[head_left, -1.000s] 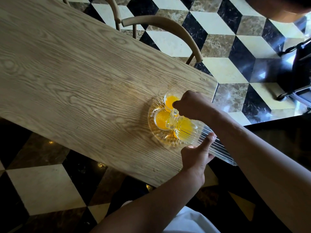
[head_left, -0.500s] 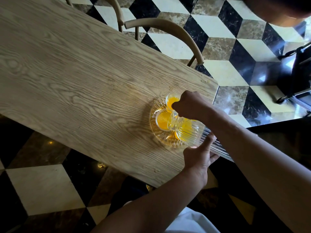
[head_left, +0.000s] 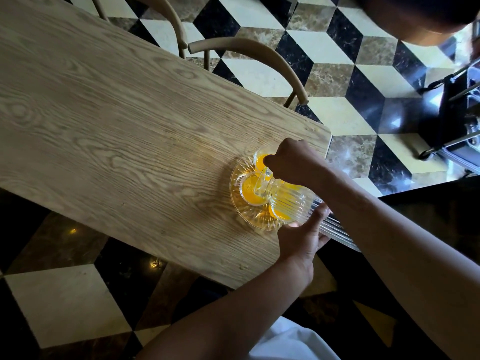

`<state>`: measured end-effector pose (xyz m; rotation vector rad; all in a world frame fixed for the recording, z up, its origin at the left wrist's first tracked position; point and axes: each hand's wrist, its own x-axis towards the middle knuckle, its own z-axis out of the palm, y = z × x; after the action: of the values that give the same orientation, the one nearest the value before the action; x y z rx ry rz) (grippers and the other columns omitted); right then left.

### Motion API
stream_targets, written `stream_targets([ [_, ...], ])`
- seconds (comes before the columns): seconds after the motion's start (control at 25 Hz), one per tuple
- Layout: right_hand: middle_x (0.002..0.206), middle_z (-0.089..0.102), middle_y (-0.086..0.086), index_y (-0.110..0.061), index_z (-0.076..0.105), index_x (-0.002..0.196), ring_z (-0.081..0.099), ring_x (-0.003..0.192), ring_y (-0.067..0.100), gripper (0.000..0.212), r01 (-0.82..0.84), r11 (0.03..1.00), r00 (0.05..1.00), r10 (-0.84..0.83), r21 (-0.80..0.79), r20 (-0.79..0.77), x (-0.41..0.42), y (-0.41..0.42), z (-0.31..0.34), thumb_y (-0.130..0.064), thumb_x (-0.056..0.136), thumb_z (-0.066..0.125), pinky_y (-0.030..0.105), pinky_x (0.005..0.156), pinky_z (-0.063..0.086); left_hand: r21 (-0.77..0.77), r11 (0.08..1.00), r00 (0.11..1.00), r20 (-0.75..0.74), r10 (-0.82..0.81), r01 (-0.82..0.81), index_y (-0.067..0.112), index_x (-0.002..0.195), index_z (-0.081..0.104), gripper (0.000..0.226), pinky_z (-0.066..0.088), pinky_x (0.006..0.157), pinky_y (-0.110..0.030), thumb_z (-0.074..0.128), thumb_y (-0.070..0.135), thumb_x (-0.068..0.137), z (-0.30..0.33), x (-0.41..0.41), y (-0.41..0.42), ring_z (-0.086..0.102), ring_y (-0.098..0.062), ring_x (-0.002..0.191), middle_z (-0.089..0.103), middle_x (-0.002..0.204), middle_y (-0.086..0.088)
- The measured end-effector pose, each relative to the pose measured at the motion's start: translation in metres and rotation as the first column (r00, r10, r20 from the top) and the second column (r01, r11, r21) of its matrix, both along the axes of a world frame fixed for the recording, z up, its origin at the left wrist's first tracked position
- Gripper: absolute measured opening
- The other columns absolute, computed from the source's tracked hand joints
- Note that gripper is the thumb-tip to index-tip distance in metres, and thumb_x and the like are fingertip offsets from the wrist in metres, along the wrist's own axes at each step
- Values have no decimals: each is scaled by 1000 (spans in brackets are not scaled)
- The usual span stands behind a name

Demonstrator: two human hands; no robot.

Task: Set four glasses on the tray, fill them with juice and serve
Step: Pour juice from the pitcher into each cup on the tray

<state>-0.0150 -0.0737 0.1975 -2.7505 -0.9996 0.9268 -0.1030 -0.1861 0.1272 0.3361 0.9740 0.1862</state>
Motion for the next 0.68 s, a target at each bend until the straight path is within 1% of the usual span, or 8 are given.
stream_targets([
  [0.08, 85, 73, 16, -6, 76, 86, 70, 77, 35, 32, 33, 999, 999, -33, 25, 4, 0, -4, 3, -32, 84, 57, 28, 57, 46, 27, 999, 1000, -23, -19, 20, 8, 71, 77, 91, 65, 87, -45, 97, 67, 5, -6, -2, 0, 73, -24, 86, 75, 84, -6],
  [0.16, 84, 74, 15, -6, 76, 85, 71, 77, 35, 33, 82, 995, 997, -82, 66, 3, 0, -11, 8, -34, 87, 59, 34, 63, 54, 84, 995, 994, -94, -49, 57, 7, 81, 65, 97, 62, 93, -53, 98, 69, 14, -14, -6, 0, 65, -21, 79, 67, 77, -6],
  [0.28, 55, 69, 2, -5, 74, 70, 65, 56, 24, 34, 204, 966, 978, -196, 158, -66, 1, -28, 15, -31, 88, 62, 36, 61, 56, 204, 967, 974, -197, -112, 153, 12, 80, 56, 95, 60, 88, -59, 94, 77, 22, -26, -13, -2, 53, -16, 75, 54, 70, -3],
  [0.36, 37, 58, -6, -9, 69, 57, 53, 39, 9, 39, 284, 939, 956, -262, 196, -131, 0, -44, 22, -28, 91, 62, 26, 51, 46, 281, 935, 963, -220, -156, 216, 16, 74, 49, 85, 59, 71, -50, 95, 75, 34, -30, -22, -2, 43, -15, 69, 46, 64, 3],
  [0.44, 35, 55, -6, -11, 67, 56, 45, 31, 4, 41, 367, 893, 924, -315, 263, -218, -5, -64, 30, -27, 94, 63, 21, 43, 39, 383, 881, 953, -229, -201, 278, 21, 70, 42, 74, 42, 59, -37, 96, 65, 46, -29, -32, -2, 35, -15, 64, 38, 58, 9],
  [0.52, 39, 57, -3, -6, 69, 59, 45, 32, 8, 40, 455, 828, 884, -375, 327, -280, -10, -86, 38, -27, 93, 64, 22, 44, 38, 466, 816, 935, -251, -249, 343, 21, 76, 46, 70, 37, 58, -31, 93, 64, 48, -27, -41, -5, 37, -13, 60, 43, 61, 9],
  [0.6, 44, 59, -1, 2, 71, 66, 47, 37, 11, 39, 525, 760, 847, -420, 384, -326, -17, -107, 43, -26, 93, 65, 23, 45, 38, 521, 758, 917, -275, -287, 394, 18, 84, 52, 69, 40, 58, -25, 94, 62, 50, -26, -48, -9, 43, -11, 62, 49, 68, 8],
  [0.68, 51, 63, 2, 10, 69, 74, 48, 42, 12, 42, 581, 693, 810, -445, 426, -381, -24, -127, 47, -25, 95, 65, 20, 45, 38, 572, 685, 891, -335, -307, 451, 8, 90, 59, 68, 35, 52, -14, 97, 55, 57, -26, -54, -14, 41, -8, 60, 45, 69, 9],
])
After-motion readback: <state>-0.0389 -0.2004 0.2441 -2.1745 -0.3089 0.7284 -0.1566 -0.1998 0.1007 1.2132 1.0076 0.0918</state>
